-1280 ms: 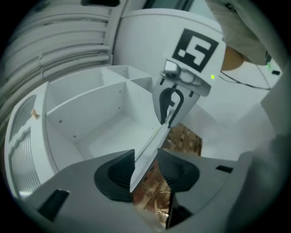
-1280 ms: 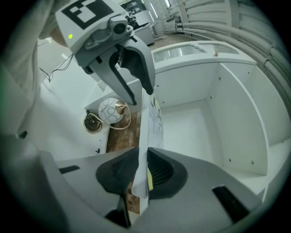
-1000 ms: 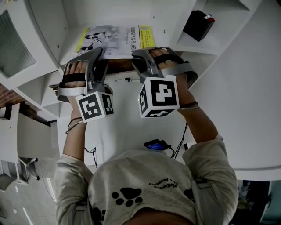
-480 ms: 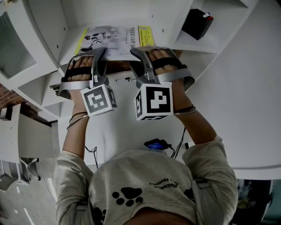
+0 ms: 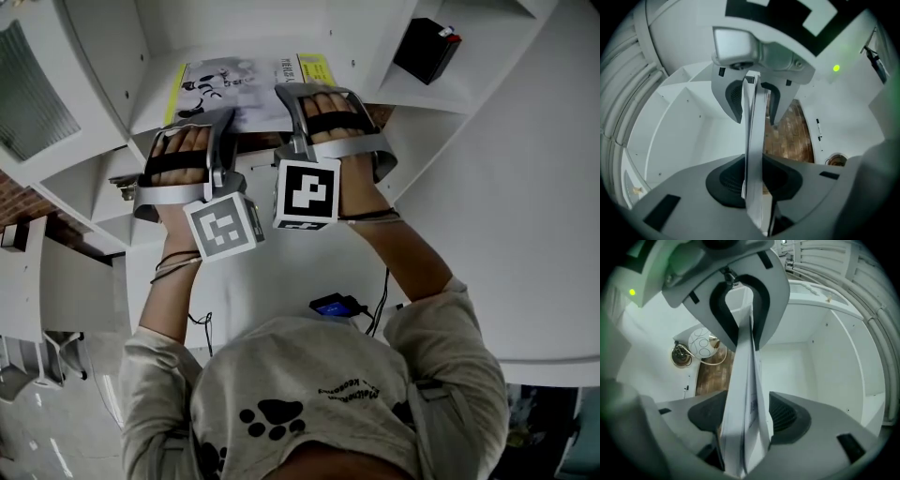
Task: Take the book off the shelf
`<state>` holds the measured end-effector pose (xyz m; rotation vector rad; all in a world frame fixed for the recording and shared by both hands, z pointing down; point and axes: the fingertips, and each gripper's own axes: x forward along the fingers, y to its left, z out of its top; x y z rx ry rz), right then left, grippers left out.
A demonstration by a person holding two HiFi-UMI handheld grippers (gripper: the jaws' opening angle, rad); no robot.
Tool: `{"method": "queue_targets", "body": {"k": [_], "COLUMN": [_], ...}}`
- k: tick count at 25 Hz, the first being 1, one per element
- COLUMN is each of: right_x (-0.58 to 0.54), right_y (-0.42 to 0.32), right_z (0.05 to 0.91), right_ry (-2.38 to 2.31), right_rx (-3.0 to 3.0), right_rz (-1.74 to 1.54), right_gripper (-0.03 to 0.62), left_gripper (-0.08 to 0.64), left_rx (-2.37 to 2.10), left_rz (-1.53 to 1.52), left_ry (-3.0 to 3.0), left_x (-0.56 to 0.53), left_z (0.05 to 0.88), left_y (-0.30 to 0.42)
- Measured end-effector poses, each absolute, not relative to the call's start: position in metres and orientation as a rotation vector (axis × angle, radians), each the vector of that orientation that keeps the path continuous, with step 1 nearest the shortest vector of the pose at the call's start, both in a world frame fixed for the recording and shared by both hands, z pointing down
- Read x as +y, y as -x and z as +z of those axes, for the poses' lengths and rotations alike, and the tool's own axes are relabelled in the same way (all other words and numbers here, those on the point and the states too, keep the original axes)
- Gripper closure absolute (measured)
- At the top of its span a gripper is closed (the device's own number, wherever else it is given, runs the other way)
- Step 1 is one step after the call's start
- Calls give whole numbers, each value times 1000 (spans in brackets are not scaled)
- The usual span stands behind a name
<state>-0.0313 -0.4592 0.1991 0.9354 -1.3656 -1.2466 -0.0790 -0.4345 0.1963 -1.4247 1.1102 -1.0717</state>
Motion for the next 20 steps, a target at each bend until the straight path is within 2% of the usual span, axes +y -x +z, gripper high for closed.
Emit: {"method": "queue_targets", "body": {"k": [3, 5, 8, 12, 17, 20], "right_x": [-469, -468, -464, -454, -441, -431], "right_y": [23, 23, 25, 25, 29, 27], "right_z": [193, 191, 195, 193, 195, 202], "right_ry": [-977, -986, -961, -936, -912, -899], "right_rx": [-1349, -1377, -1404, -1411, -1425, -1429], "right_rz": [-1251, -1258, -1265, -1297, -1326, -1324], "right_gripper": [337, 436, 500, 508, 509, 509], "left_gripper": [474, 476, 474, 469, 340, 328], "left_rx": [1110, 1108, 1108, 1099, 1080, 1103], "left_rz": [-1064, -1068, -1088, -1073, -1127, -1107], "left_ry": [1413, 1406, 1412, 1418, 1390, 1404], "left_x": [-430, -429, -426, -418, -422, -421], "left_z": [193, 192, 192, 191, 204, 205], "left_y": [77, 76, 76, 71, 75, 76]}}
